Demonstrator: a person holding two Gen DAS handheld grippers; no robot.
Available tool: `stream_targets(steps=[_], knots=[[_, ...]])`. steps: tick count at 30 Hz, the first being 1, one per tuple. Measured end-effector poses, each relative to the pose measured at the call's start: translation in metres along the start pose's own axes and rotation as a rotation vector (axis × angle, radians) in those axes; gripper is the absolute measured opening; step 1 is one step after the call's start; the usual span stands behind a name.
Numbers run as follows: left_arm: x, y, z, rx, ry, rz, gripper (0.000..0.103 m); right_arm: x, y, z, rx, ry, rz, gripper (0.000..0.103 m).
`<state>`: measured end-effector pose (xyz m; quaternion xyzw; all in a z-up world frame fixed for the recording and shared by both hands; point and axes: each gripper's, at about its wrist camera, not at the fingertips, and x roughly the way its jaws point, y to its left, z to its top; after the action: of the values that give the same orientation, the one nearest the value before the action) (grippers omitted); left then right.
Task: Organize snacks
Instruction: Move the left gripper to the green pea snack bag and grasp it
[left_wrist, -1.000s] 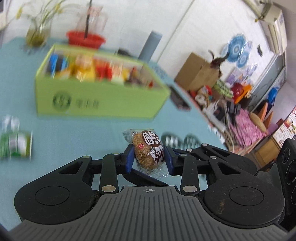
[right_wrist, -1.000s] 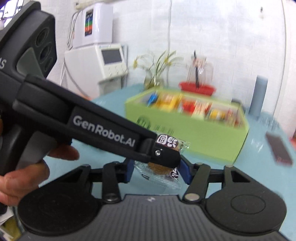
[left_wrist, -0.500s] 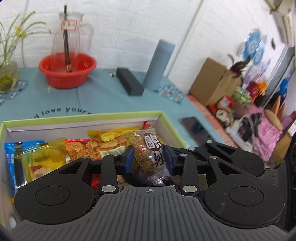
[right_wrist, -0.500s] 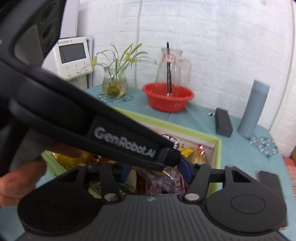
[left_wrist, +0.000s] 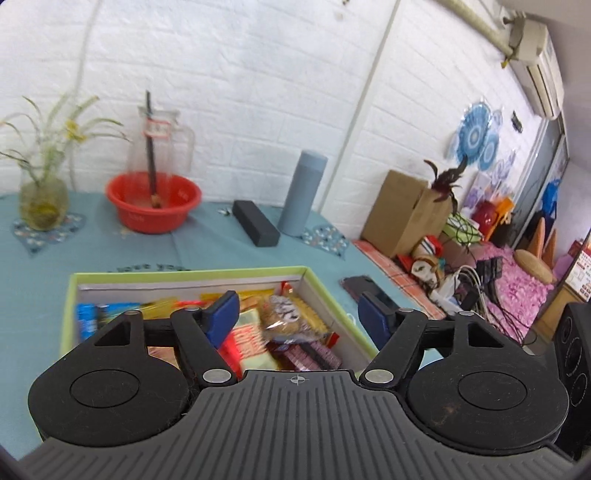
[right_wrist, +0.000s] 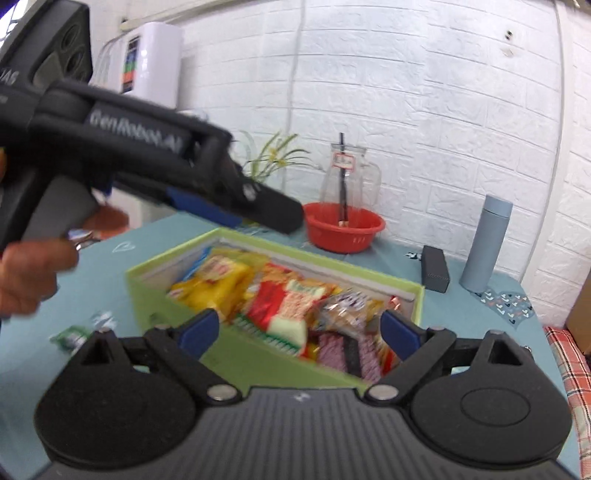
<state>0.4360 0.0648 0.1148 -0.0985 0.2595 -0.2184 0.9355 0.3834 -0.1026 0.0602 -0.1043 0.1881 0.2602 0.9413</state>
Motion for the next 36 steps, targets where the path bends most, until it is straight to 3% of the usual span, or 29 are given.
stream_targets(steps=[5,9,13,16,18,22,24,29,36], knots=[[-0.06,0.035,-0.04,-0.019,0.013,0.15,0.066,-0.013,0.053,-0.023,-0.017,0.063,0.121,0.093],[-0.091,0.085,-0.083,-0.065,0.093,0.304,0.066,0.004,0.105,-0.038,-0.067,0.148,0.221,0.093],[-0.109,0.132,-0.116,-0.174,0.154,0.361,0.064,0.018,0.157,-0.039,-0.142,0.171,0.322,0.093],[-0.114,0.152,-0.131,-0.258,0.168,0.336,0.056,0.041,0.183,-0.029,-0.197,0.159,0.381,0.093],[-0.11,0.16,-0.136,-0.295,0.189,0.287,0.029,0.059,0.196,-0.025,-0.219,0.165,0.414,0.093],[-0.104,0.162,-0.137,-0.282,0.206,0.25,0.024,0.094,0.211,-0.021,-0.231,0.239,0.453,0.093],[-0.104,0.16,-0.136,-0.268,0.206,0.236,0.016,0.096,0.213,-0.023,-0.231,0.253,0.456,0.094],[-0.097,0.144,-0.14,-0.244,0.219,0.184,0.019,0.066,0.202,-0.034,-0.169,0.268,0.432,0.094],[-0.07,0.082,-0.155,-0.171,0.275,0.052,0.028,-0.003,0.159,-0.069,-0.006,0.278,0.299,0.094]])
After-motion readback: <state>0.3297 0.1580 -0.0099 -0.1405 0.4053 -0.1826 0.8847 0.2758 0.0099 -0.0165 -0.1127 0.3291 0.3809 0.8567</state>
